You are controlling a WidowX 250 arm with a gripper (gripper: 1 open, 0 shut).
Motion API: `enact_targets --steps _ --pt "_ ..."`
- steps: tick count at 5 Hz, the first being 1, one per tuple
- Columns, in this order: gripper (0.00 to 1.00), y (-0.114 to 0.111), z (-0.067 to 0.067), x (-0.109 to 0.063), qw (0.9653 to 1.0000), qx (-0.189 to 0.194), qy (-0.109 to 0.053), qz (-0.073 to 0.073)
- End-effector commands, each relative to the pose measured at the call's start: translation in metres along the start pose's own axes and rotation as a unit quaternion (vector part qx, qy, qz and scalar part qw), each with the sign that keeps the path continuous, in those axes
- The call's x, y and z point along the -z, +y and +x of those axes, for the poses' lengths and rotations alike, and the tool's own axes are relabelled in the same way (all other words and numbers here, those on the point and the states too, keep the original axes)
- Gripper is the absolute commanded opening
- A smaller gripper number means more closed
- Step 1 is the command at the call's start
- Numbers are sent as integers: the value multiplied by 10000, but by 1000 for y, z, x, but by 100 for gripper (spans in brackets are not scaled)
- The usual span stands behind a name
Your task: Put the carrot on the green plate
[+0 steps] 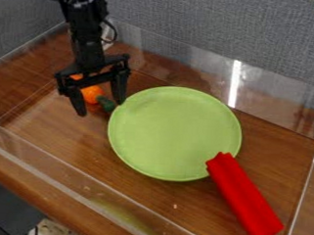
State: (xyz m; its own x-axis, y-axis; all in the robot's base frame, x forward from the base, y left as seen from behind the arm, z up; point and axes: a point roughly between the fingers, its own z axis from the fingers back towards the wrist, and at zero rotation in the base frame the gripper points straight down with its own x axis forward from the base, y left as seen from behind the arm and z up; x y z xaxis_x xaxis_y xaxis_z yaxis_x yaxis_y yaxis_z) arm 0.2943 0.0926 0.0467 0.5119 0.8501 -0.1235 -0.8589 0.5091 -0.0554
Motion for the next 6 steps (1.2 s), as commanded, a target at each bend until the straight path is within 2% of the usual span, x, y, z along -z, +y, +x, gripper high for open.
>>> enact_targets --steps 1,2,3,4,5,6 --pt "100 -2 11 -6 9993 -297 -179 -149" --pt "100 -4 17 0 9981 -551 -195 -175" --pt "0 -6 22 5 9975 -647 -225 -181" --pt "0 -9 27 7 9970 -697 -265 -204" --pt "100 -11 32 7 9969 -680 -310 -237" --pt "100 -13 37 7 9967 -672 -374 -266"
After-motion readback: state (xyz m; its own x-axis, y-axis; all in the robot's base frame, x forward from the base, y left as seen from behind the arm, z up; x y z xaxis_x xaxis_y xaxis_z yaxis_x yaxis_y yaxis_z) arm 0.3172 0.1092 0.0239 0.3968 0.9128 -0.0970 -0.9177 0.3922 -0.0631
